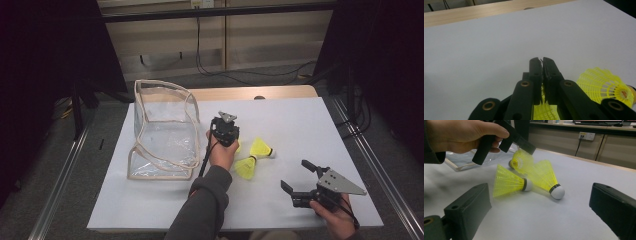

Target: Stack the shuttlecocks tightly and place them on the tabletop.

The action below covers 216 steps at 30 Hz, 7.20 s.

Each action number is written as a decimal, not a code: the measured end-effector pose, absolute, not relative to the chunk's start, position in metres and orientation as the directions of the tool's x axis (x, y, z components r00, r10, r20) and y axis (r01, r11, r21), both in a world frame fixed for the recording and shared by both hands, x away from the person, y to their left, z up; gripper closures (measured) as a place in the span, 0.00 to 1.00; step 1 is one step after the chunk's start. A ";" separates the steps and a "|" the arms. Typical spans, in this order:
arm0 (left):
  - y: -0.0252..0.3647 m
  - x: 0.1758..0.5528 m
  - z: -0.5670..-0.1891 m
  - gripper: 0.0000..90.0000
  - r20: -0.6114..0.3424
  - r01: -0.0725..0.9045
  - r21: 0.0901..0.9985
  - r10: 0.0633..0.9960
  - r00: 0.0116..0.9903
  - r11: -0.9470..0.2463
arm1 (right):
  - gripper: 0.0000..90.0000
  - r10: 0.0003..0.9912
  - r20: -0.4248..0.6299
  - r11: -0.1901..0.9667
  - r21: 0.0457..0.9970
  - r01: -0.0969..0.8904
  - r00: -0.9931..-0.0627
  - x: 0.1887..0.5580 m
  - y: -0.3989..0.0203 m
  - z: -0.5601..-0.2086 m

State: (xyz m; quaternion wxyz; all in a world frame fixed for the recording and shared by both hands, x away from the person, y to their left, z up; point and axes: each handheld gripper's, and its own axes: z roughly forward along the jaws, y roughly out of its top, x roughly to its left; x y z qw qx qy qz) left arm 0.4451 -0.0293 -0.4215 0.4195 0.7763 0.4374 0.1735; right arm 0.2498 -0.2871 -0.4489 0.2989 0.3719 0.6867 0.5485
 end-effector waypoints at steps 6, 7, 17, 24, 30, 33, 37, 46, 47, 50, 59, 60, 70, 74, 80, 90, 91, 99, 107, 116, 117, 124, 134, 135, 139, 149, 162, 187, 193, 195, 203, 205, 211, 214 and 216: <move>-0.028 0.449 -0.424 0.94 -0.087 0.534 0.800 0.828 0.554 -0.274 | 0.03 0.838 -0.005 0.125 0.975 0.182 -0.546 0.250 -0.287 -0.449; -0.028 0.450 -0.424 0.94 -0.087 0.536 0.799 0.829 0.553 -0.274 | 0.03 0.838 -0.005 0.125 0.975 0.183 -0.546 0.250 -0.287 -0.449; -0.029 0.450 -0.424 0.90 -0.092 0.540 0.797 0.829 0.552 -0.271 | 0.03 0.837 -0.006 0.127 0.975 0.184 -0.548 0.250 -0.287 -0.449; -0.028 0.449 -0.422 0.88 -0.085 0.538 0.795 0.829 0.553 -0.278 | 0.03 0.836 -0.007 0.130 0.974 0.185 -0.549 0.250 -0.286 -0.449; -0.028 0.449 -0.421 0.88 -0.083 0.537 0.797 0.830 0.552 -0.277 | 0.03 0.835 -0.008 0.131 0.974 0.185 -0.550 0.250 -0.286 -0.449; -0.027 0.449 -0.421 0.88 -0.080 0.535 0.797 0.830 0.553 -0.280 | 0.03 0.833 -0.007 0.131 0.974 0.185 -0.553 0.250 -0.286 -0.449; -0.026 0.449 -0.420 0.87 -0.080 0.533 0.800 0.832 0.549 -0.275 | 0.03 0.832 -0.007 0.133 0.974 0.185 -0.555 0.250 -0.286 -0.449; -0.025 0.448 -0.419 0.87 -0.078 0.532 0.801 0.833 0.548 -0.275 | 0.03 0.835 -0.009 0.132 0.974 0.185 -0.550 0.250 -0.286 -0.449; -0.025 0.448 -0.419 0.86 -0.074 0.530 0.801 0.833 0.548 -0.277 | 0.03 0.835 -0.009 0.132 0.974 0.185 -0.551 0.250 -0.286 -0.449; -0.025 0.448 -0.418 0.85 -0.077 0.530 0.803 0.833 0.548 -0.275 | 0.03 0.834 -0.009 0.132 0.974 0.185 -0.551 0.250 -0.286 -0.449; -0.021 0.445 -0.411 0.74 -0.087 0.515 0.821 0.836 0.542 -0.248 | 0.03 0.834 -0.009 0.133 0.974 0.185 -0.552 0.250 -0.286 -0.449; -0.020 0.444 -0.410 0.71 -0.094 0.517 0.822 0.837 0.538 -0.240 | 0.03 0.834 -0.009 0.133 0.974 0.185 -0.552 0.249 -0.286 -0.449; -0.018 0.431 -0.398 0.50 -0.150 0.516 0.831 0.810 0.567 -0.208 | 0.03 0.836 -0.011 0.132 0.975 0.181 -0.548 0.249 -0.287 -0.449; -0.017 0.427 -0.394 0.46 -0.166 0.518 0.830 0.797 0.580 -0.204 | 0.03 0.836 -0.009 0.131 0.974 0.183 -0.549 0.248 -0.287 -0.449; -0.017 0.420 -0.393 0.38 -0.190 0.535 0.819 0.781 0.595 -0.209 | 0.03 0.836 -0.009 0.130 0.974 0.183 -0.548 0.247 -0.288 -0.449; -0.015 0.412 -0.391 0.25 -0.216 0.546 0.811 0.762 0.611 -0.208 | 0.03 0.836 -0.009 0.131 0.974 0.184 -0.548 0.247 -0.288 -0.449; -0.015 0.411 -0.392 0.23 -0.214 0.542 0.814 0.761 0.613 -0.209 | 0.03 0.836 -0.007 0.129 0.974 0.184 -0.548 0.247 -0.288 -0.449; -0.014 0.401 -0.393 0.14 -0.229 0.549 0.804 0.735 0.639 -0.227 | 0.03 0.836 -0.008 0.130 0.974 0.184 -0.549 0.246 -0.288 -0.449; -0.014 0.392 -0.395 0.11 -0.247 0.549 0.802 0.706 0.664 -0.236 | 0.03 0.837 -0.008 0.131 0.974 0.185 -0.548 0.246 -0.289 -0.449; -0.009 0.383 -0.396 0.07 -0.260 0.542 0.805 0.680 0.686 -0.239 | 0.03 0.838 -0.009 0.133 0.973 0.188 -0.546 0.245 -0.290 -0.449; -0.009 0.383 -0.396 0.07 -0.260 0.542 0.805 0.680 0.686 -0.239 | 0.03 0.838 -0.010 0.134 0.973 0.187 -0.545 0.245 -0.290 -0.449; -0.008 0.378 -0.396 0.06 -0.266 0.534 0.810 0.660 0.702 -0.241 | 0.03 0.836 -0.010 0.135 0.973 0.187 -0.548 0.245 -0.290 -0.449; -0.003 0.365 -0.398 0.06 -0.268 0.518 0.813 0.617 0.740 -0.268 | 0.03 0.836 -0.008 0.136 0.972 0.193 -0.549 0.248 -0.289 -0.450; -0.003 0.365 -0.398 0.06 -0.268 0.518 0.813 0.617 0.740 -0.268 | 0.03 0.836 -0.010 0.137 0.972 0.191 -0.549 0.248 -0.289 -0.450; -0.001 0.359 -0.399 0.06 -0.270 0.512 0.814 0.602 0.752 -0.274 | 0.03 0.835 -0.004 0.132 0.972 0.193 -0.551 0.250 -0.289 -0.450; 0.002 0.353 -0.401 0.06 -0.270 0.506 0.814 0.584 0.765 -0.286 | 0.03 0.828 0.005 0.131 0.971 0.202 -0.561 0.255 -0.286 -0.449; 0.006 0.346 -0.403 0.06 -0.276 0.497 0.819 0.564 0.779 -0.286 | 0.03 0.830 0.007 0.131 0.969 0.208 -0.558 0.254 -0.288 -0.450; 0.020 0.325 -0.409 0.06 -0.274 0.477 0.816 0.509 0.816 -0.326 | 0.03 0.823 0.003 0.145 0.966 0.216 -0.568 0.258 -0.284 -0.451; 0.029 0.322 -0.410 0.06 -0.270 0.473 0.818 0.509 0.817 -0.326 | 0.03 0.822 0.003 0.146 0.965 0.216 -0.570 0.259 -0.283 -0.451; 0.031 0.321 -0.411 0.06 -0.267 0.469 0.819 0.505 0.821 -0.329 | 0.03 0.822 0.003 0.146 0.965 0.216 -0.569 0.259 -0.283 -0.451; 0.041 0.313 -0.415 0.06 -0.274 0.466 0.819 0.485 0.831 -0.336 | 0.03 0.825 0.001 0.146 0.965 0.216 -0.565 0.257 -0.284 -0.451; 0.044 0.312 -0.414 0.06 -0.272 0.463 0.821 0.484 0.832 -0.335 | 0.03 0.828 0.000 0.148 0.965 0.218 -0.560 0.257 -0.285 -0.451; 0.053 0.307 -0.414 0.06 -0.256 0.446 0.827 0.479 0.840 -0.342 | 0.03 0.828 0.003 0.144 0.966 0.217 -0.560 0.260 -0.284 -0.450; 0.057 0.306 -0.416 0.06 -0.261 0.451 0.825 0.479 0.838 -0.339 | 0.03 0.824 0.002 0.147 0.965 0.218 -0.566 0.261 -0.282 -0.450; 0.060 0.306 -0.416 0.06 -0.256 0.451 0.825 0.486 0.835 -0.340 | 0.03 0.824 0.001 0.148 0.965 0.216 -0.567 0.261 -0.282 -0.450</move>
